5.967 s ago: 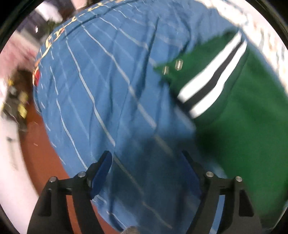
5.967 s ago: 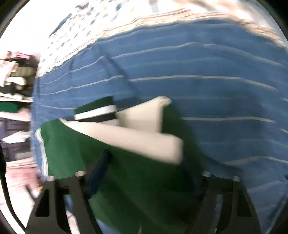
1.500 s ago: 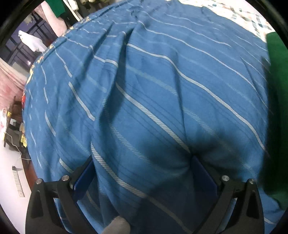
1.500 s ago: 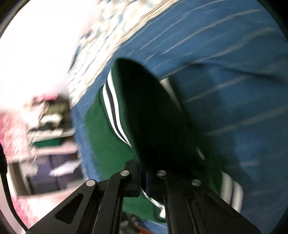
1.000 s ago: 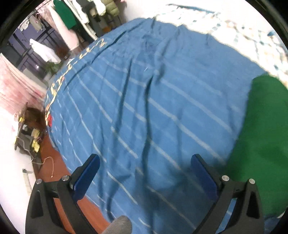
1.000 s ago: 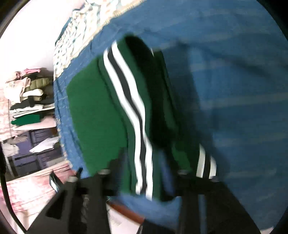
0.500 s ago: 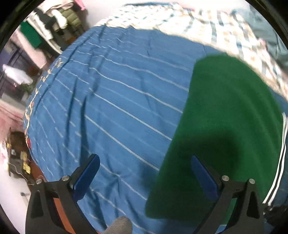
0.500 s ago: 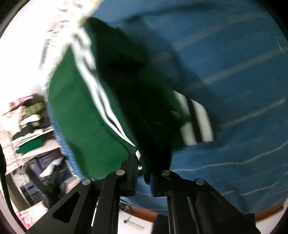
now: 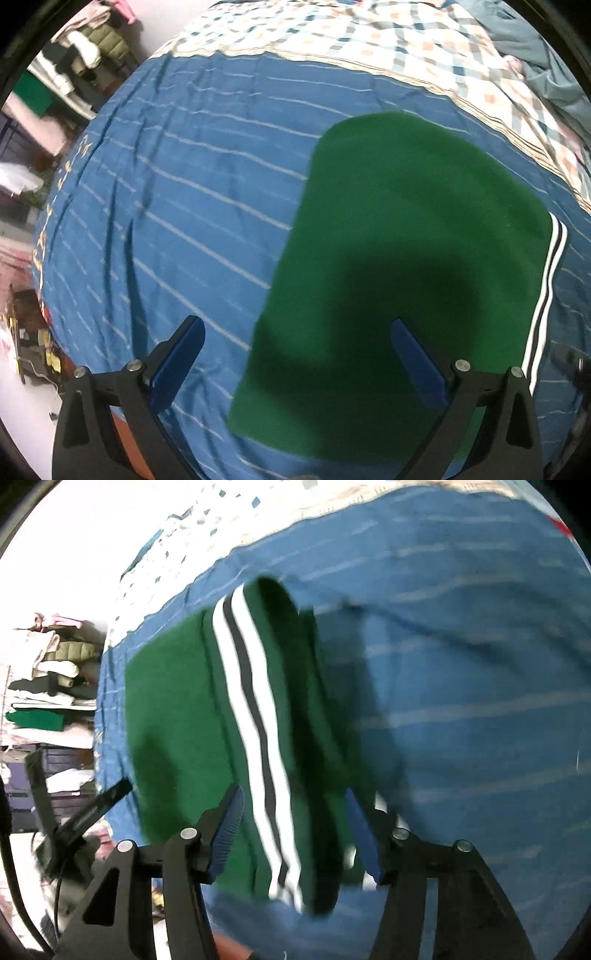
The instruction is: Fold large clothes
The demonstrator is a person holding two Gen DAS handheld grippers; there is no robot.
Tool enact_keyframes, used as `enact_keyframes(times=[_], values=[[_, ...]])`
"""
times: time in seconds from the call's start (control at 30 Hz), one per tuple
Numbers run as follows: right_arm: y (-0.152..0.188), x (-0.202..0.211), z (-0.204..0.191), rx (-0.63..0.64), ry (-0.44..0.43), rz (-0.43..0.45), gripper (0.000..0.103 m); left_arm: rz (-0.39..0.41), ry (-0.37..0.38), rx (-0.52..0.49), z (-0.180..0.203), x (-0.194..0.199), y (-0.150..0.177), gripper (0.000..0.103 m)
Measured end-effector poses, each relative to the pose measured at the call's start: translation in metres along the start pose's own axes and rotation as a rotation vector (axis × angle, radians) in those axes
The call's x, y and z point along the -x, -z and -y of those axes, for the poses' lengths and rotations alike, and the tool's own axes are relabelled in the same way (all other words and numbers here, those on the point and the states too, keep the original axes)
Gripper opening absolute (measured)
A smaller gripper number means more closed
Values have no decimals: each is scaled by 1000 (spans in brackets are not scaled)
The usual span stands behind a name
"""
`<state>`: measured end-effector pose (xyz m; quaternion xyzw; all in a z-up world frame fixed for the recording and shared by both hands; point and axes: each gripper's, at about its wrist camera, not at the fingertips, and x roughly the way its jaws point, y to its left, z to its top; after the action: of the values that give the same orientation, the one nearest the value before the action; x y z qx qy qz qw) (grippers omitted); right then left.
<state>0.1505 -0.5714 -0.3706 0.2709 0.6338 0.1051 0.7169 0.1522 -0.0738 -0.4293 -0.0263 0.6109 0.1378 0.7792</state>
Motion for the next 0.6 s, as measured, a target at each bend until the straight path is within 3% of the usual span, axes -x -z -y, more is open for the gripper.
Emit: enact_keyframes(times=[0.17,0.37,0.43,0.47,0.5,0.6], values=[[-51,-5,0,36,-53,24,59,1,20,-59,21,2,-10,103],[-76,-50,-12,53,-106,-33,59,-23,28,-99,36,-6,-15,103],[-87,-60,-15,65,-97,-25,50,-30,26,-106,38,-8,-14,103],[-89,-61,-16,70,-98,-16,22,-31,22,-108,38,-9,-14,103],[-90,-59,-16,67,-90,1,7,-33,18,-110,38,-10,-15,103],[-88,-33,-2,-29,-87,88,4,-30,4,-113,33,-11,-15,103]])
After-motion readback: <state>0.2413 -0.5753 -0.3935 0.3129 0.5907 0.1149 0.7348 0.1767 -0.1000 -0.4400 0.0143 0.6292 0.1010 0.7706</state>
